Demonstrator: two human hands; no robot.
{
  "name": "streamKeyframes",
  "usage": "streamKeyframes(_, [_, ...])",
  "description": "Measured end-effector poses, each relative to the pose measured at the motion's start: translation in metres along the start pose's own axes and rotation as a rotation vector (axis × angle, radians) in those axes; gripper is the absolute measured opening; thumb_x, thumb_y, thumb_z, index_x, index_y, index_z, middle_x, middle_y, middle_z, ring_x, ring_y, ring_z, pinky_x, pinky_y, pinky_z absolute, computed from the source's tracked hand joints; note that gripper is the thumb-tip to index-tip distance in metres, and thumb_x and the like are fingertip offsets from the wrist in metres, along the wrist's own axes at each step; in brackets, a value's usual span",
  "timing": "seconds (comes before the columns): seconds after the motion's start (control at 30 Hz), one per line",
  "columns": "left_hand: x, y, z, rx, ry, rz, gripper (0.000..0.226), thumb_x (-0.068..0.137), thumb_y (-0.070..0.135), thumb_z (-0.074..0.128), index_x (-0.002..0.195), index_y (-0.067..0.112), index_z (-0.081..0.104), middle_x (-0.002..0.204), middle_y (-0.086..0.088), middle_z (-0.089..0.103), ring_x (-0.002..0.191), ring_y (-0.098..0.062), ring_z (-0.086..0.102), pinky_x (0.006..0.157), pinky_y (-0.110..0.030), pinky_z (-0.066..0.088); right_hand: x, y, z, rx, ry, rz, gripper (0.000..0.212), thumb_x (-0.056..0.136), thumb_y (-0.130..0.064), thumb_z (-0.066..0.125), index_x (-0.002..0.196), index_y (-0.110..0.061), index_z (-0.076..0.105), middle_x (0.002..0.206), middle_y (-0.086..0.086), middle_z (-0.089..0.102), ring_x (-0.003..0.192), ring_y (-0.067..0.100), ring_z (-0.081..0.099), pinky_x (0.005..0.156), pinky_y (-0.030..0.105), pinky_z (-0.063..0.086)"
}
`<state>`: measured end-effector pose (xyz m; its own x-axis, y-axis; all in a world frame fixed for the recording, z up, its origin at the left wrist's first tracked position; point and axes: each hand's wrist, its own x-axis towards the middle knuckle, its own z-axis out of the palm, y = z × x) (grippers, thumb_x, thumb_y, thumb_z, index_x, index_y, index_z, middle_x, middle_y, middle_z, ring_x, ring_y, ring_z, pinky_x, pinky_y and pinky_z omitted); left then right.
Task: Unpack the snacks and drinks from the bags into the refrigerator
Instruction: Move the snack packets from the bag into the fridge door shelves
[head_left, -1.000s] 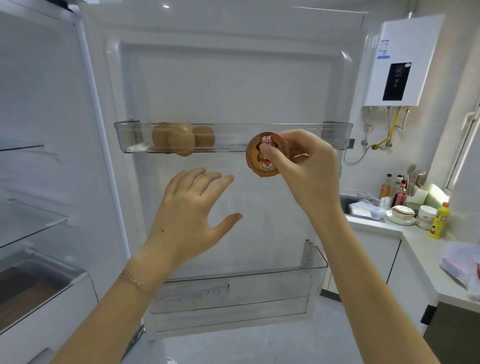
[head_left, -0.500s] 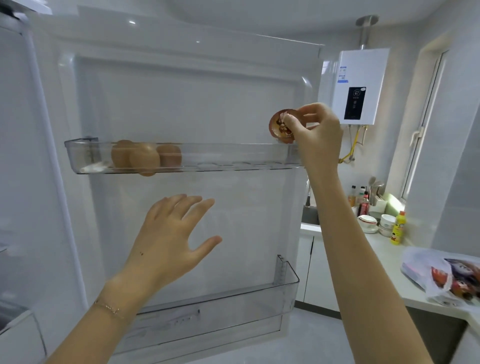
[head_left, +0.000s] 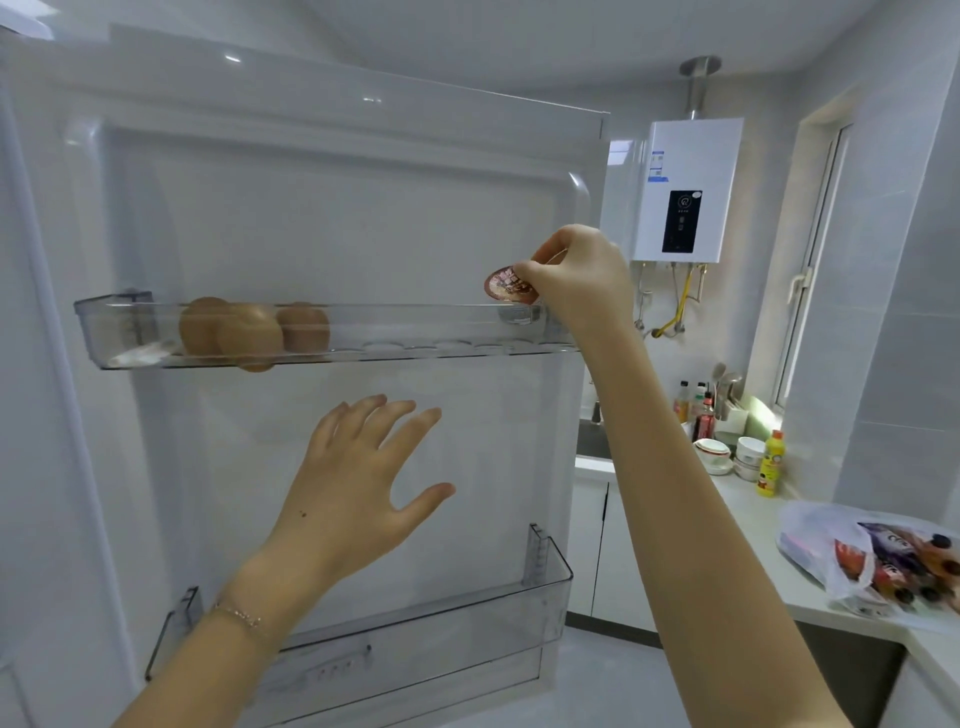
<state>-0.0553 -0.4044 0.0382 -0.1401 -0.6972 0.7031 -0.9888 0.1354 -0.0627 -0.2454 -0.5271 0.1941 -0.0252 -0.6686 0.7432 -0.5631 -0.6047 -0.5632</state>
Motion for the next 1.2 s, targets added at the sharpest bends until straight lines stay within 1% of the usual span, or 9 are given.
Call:
streamKeyframes(0.17, [0.000, 0.002, -0.001, 0.006, -0.001, 0.006, 0.067, 0.086, 0.069, 0.036, 0.138, 0.029, 0.047, 0.136, 0.001, 0.053, 0.130, -0.027, 0.041, 0.108, -0.053, 0.036, 0.011, -0.009, 0.003, -0.185, -0.156, 0.034, 0.006, 0.077, -0.018, 0.067, 0.083, -0.017, 0.067, 0.088, -0.001, 0.070, 0.084, 0.020, 0.065, 0.063, 0.027, 0.047])
streamKeyframes(0.37, [0.001, 0.005, -0.004, 0.016, 0.003, 0.009, 0.067, 0.086, 0.068, 0.036, 0.139, 0.029, 0.047, 0.136, 0.002, 0.053, 0.131, -0.026, 0.040, 0.108, -0.053, 0.035, 0.011, -0.008, 0.007, -0.275, -0.218, 0.064, 0.022, 0.079, -0.008, 0.056, 0.097, -0.010, 0.067, 0.091, 0.006, 0.070, 0.086, 0.025, 0.066, 0.053, 0.022, 0.038])
streamKeyframes(0.67, [0.002, 0.008, -0.006, 0.052, -0.030, -0.011, 0.071, 0.086, 0.071, 0.032, 0.143, 0.030, 0.043, 0.145, 0.001, 0.046, 0.138, -0.027, 0.034, 0.115, -0.052, 0.024, 0.008, -0.008, 0.003, -0.179, -0.279, 0.065, 0.038, 0.075, 0.005, 0.041, 0.096, -0.005, 0.070, 0.087, 0.011, 0.072, 0.074, 0.027, 0.071, 0.072, 0.033, 0.058])
streamKeyframes(0.77, [0.000, 0.007, -0.007, 0.057, -0.039, -0.023, 0.073, 0.085, 0.072, 0.030, 0.144, 0.031, 0.042, 0.147, 0.001, 0.044, 0.140, -0.026, 0.032, 0.116, -0.051, 0.021, 0.007, -0.008, 0.004, -0.160, -0.272, 0.075, 0.043, 0.069, 0.005, 0.041, 0.100, 0.001, 0.071, 0.095, 0.021, 0.071, 0.066, 0.022, 0.059, 0.063, 0.029, 0.048])
streamKeyframes(0.83, [-0.001, 0.005, -0.008, 0.061, -0.038, -0.027, 0.073, 0.085, 0.072, 0.030, 0.144, 0.031, 0.042, 0.147, 0.001, 0.044, 0.140, -0.026, 0.031, 0.116, -0.051, 0.020, 0.004, -0.008, 0.004, -0.157, -0.263, 0.053, 0.038, 0.070, 0.002, 0.043, 0.096, -0.001, 0.072, 0.093, 0.015, 0.072, 0.069, 0.022, 0.055, 0.062, 0.027, 0.044])
streamKeyframes(0.93, [-0.003, 0.004, -0.009, 0.060, -0.044, -0.038, 0.074, 0.085, 0.073, 0.028, 0.145, 0.031, 0.040, 0.148, 0.001, 0.042, 0.141, -0.025, 0.030, 0.117, -0.050, 0.018, -0.005, -0.010, 0.001, -0.049, -0.237, -0.080, 0.020, 0.083, -0.011, 0.052, 0.083, -0.010, 0.072, 0.081, 0.002, 0.071, 0.074, 0.026, 0.063, 0.064, 0.031, 0.054])
streamKeyframes(1.0, [-0.005, 0.004, -0.008, 0.061, -0.048, -0.046, 0.074, 0.086, 0.073, 0.027, 0.146, 0.032, 0.039, 0.149, 0.001, 0.042, 0.141, -0.026, 0.029, 0.118, -0.050, 0.017, -0.013, -0.017, -0.004, 0.045, -0.287, -0.183, 0.025, 0.093, -0.026, 0.053, 0.086, -0.014, 0.075, 0.083, 0.002, 0.073, 0.079, 0.023, 0.066, 0.074, 0.035, 0.055])
streamKeyframes(1.1, [-0.006, 0.006, -0.007, 0.080, -0.053, -0.030, 0.073, 0.086, 0.072, 0.029, 0.143, 0.029, 0.043, 0.145, -0.002, 0.047, 0.138, -0.029, 0.036, 0.114, -0.053, 0.024, -0.023, -0.029, -0.008, 0.069, -0.488, -0.235, 0.043, 0.100, -0.040, 0.044, 0.089, -0.015, 0.077, 0.082, -0.007, 0.073, 0.077, 0.005, 0.066, 0.078, 0.022, 0.052])
streamKeyframes(1.2, [-0.007, 0.007, -0.006, 0.065, -0.051, -0.016, 0.072, 0.086, 0.071, 0.030, 0.142, 0.028, 0.044, 0.143, -0.002, 0.049, 0.137, -0.030, 0.038, 0.113, -0.054, 0.026, -0.026, -0.030, -0.008, 0.004, -0.527, -0.225, 0.055, 0.101, -0.050, 0.036, 0.083, -0.017, 0.077, 0.077, -0.012, 0.072, 0.080, 0.004, 0.067, 0.087, 0.027, 0.052])
